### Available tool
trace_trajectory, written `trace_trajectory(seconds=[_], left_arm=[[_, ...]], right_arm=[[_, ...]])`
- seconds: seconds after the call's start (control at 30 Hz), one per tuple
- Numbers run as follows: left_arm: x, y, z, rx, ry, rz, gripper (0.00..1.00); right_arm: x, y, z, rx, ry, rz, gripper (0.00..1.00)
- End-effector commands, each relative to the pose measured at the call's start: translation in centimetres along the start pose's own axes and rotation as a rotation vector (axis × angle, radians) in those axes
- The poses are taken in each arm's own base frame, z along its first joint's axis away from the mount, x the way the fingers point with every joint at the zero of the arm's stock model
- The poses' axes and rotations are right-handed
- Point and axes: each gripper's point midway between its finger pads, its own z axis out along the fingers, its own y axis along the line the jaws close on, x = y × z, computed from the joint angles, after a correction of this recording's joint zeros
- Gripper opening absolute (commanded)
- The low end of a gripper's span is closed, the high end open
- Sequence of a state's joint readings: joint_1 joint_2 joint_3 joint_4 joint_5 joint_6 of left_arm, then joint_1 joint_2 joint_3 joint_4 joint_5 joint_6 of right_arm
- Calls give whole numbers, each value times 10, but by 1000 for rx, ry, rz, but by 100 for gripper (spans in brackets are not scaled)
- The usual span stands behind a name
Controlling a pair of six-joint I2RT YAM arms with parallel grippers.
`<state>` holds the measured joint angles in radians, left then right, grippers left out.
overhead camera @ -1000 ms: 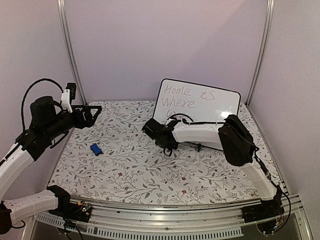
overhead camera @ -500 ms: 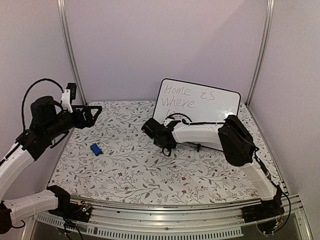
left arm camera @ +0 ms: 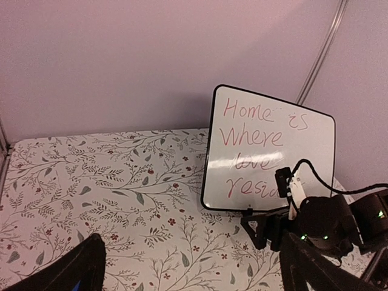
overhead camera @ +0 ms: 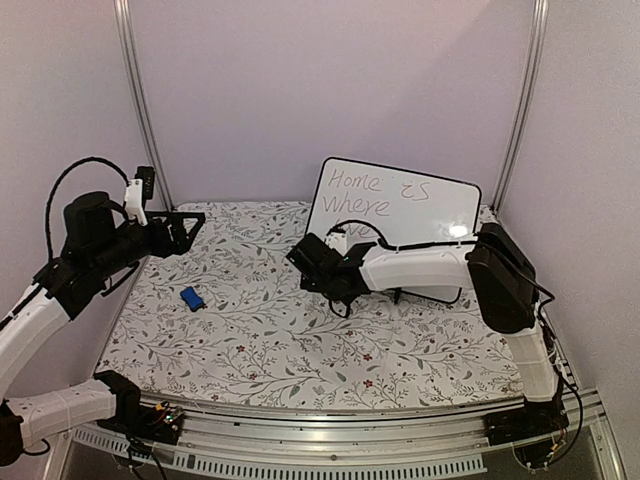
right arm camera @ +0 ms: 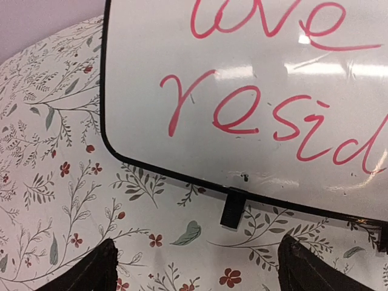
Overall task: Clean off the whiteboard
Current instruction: Move the whiteboard to the center of the board.
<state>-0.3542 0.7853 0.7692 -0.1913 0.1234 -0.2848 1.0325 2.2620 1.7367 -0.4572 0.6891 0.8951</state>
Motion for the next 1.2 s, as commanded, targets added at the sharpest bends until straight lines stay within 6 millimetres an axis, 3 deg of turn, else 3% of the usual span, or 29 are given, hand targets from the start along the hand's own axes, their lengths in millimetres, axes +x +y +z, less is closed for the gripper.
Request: trace_trajectory(seconds=[0.0,0.23,0.33,0.5,0.7,0.97,1.17], left_arm=[[2,7,3,-23,-3,-14,100],[4,13,12,-70,46,-35,100],[2,13,12,-79,54,-42,100],[7,17,17,-146,111,-55,100],[23,7,29,-150,163,-68,100],[45,-25,55,-129,234,-36,100],[67,-55,78,-97,284,7,100]], right_arm=[[-42,27,-39,-167,-64,-54,95],[-60,36,-75,-332,-106,-231,99],[-69,31,-89,-405,-111,-278,99],[-78,-2,-91,-513,-33,-263,99],[-115,-45,-113,-589,-79,-233,99],[-161,-110,-138,-550,-176,-209,99],[-188,-146,-170,-563,-251,-210,99]])
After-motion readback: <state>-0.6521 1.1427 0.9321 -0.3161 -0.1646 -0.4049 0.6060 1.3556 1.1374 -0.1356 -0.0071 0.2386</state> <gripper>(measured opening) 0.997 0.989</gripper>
